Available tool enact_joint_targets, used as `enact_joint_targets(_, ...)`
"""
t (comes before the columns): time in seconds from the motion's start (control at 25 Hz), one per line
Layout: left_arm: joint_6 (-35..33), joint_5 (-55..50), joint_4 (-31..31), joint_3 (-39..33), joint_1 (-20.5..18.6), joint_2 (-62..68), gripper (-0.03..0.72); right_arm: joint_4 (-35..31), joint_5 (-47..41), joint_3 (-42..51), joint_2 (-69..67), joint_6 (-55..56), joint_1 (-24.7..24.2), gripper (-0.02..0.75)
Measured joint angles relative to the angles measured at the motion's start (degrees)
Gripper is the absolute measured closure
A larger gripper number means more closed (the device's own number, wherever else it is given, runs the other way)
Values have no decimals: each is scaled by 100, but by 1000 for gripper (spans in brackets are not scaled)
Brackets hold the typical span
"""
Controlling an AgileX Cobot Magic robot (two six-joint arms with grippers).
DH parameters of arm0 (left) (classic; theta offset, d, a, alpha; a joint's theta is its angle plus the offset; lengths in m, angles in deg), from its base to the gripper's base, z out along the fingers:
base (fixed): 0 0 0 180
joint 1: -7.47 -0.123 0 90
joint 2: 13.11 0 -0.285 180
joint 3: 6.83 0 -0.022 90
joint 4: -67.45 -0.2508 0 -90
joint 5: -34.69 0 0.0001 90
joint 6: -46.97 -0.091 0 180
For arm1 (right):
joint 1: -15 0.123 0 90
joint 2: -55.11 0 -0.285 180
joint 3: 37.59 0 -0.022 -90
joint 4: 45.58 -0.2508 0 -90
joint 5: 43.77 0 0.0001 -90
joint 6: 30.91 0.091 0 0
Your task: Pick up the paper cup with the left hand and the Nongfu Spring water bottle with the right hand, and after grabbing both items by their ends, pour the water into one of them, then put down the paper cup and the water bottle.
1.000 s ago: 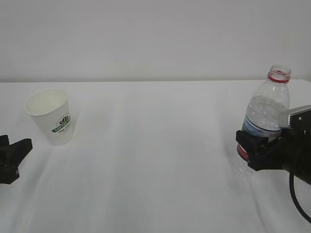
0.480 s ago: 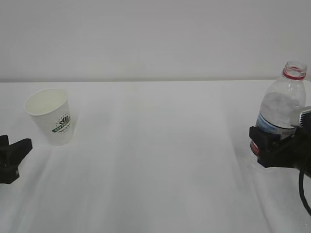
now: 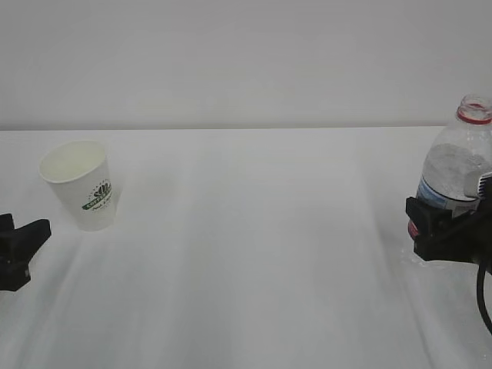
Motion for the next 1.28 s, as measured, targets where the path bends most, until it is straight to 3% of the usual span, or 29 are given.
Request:
enact_joint_targets(0.28,0,0,187,110,0,0,243,174,0,0,0,0,0,241)
enact_joint_targets(0.6,0,17,198,595,0,311,64,232,0,0,0,-5,0,241)
enact_joint_targets(1.28,0,44,-263,1654,0,2016,50,232,0,0,0,-5,0,241)
